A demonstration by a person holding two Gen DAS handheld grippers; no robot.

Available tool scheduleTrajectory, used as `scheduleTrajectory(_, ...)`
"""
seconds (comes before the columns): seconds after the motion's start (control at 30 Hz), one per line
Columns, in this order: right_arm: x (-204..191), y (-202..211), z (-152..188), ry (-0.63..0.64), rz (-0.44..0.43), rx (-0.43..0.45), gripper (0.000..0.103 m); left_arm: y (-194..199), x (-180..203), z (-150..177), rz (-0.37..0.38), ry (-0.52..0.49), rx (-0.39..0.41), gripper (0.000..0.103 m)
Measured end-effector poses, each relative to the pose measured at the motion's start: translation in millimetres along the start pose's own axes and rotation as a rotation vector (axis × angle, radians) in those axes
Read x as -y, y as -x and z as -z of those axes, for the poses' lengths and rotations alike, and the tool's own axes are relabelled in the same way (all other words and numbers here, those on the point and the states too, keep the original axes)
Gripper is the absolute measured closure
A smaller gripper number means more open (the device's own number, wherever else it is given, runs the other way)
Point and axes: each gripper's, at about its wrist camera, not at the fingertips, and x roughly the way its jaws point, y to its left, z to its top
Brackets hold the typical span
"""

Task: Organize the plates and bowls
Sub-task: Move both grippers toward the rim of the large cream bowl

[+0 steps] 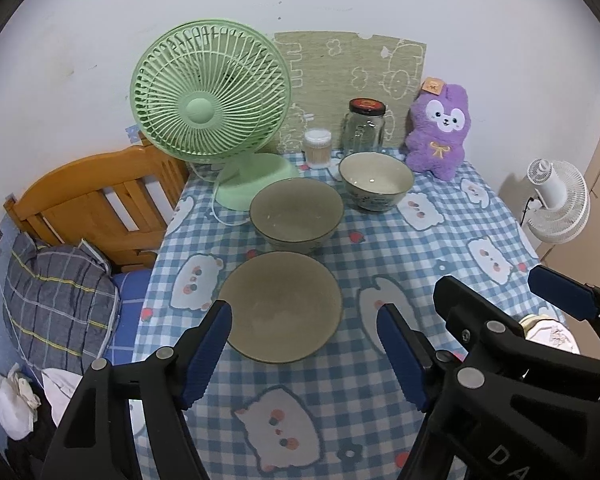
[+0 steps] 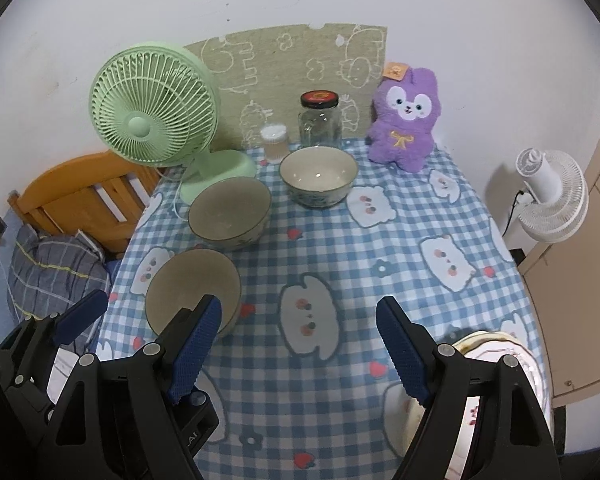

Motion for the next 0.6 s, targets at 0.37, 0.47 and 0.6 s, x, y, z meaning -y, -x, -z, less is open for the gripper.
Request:
scheduleTrajectory(0.37,-21.2,-32.6,2.0,0.01,-0.011,-0.027,0.021,-23.5,-16.7,6.2,-0.039,-0.031,0.021,0.032)
scheduleTrajectory(0.47,-23.7,-42.1,1.5,0.008,-0.014,-0.036,0.021,-33.6,-21.9,5.9,-0.02,-0.009,0.001,0.035)
scheduleTrajectory(0.6,-27.0,-56.0,1.9,0.017,-0.011,-0.056,0.024,-46.9,-26.8,7.5,-0.029,0.0,-0.012,0.041)
